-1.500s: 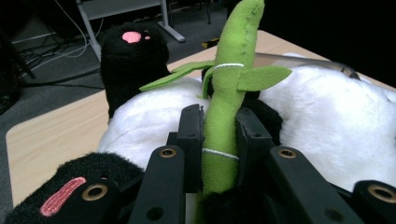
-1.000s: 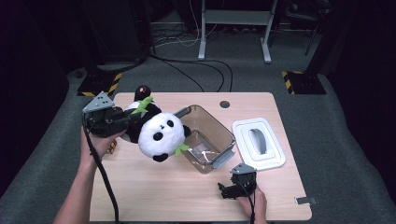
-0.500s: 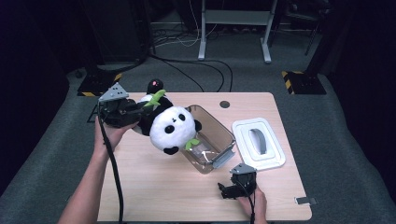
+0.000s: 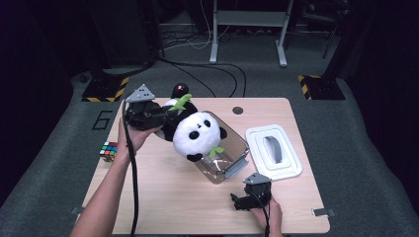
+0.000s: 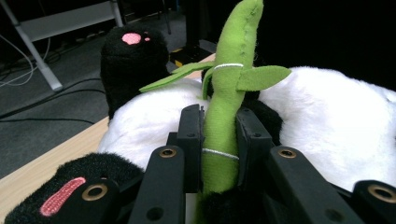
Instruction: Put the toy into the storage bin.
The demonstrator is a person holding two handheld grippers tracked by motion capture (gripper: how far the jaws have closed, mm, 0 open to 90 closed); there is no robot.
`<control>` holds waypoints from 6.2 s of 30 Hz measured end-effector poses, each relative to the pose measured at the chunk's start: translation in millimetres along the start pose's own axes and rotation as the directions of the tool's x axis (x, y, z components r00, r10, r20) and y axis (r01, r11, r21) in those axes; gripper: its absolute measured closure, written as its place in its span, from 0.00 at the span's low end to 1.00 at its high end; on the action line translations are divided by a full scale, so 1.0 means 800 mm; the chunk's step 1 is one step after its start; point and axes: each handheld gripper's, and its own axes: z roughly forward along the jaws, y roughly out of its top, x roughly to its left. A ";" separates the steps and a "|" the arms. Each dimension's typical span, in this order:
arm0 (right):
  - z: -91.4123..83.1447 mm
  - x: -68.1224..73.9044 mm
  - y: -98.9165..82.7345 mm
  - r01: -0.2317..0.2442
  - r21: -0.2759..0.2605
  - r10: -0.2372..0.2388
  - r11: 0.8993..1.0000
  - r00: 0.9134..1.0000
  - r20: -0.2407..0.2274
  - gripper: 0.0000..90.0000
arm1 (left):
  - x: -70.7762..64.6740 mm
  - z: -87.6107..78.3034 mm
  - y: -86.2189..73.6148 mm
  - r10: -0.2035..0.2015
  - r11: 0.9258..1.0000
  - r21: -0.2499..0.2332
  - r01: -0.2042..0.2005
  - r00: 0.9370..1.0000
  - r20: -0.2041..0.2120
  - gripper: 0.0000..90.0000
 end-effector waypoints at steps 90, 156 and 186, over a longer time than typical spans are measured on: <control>0.000 0.000 0.000 0.001 -0.002 -0.001 1.000 1.000 0.003 0.00 | -0.031 0.122 -0.016 0.047 0.985 0.165 -0.055 0.998 0.051 0.83; 0.000 0.001 0.000 -0.007 -0.001 0.007 1.000 1.000 0.001 0.00 | -0.028 0.172 -0.036 -0.040 0.952 0.303 0.033 0.999 0.015 0.42; 0.000 0.001 0.000 -0.004 -0.001 0.004 1.000 1.000 -0.003 0.00 | -0.007 0.178 -0.039 -0.102 0.930 0.344 0.129 0.990 -0.096 0.54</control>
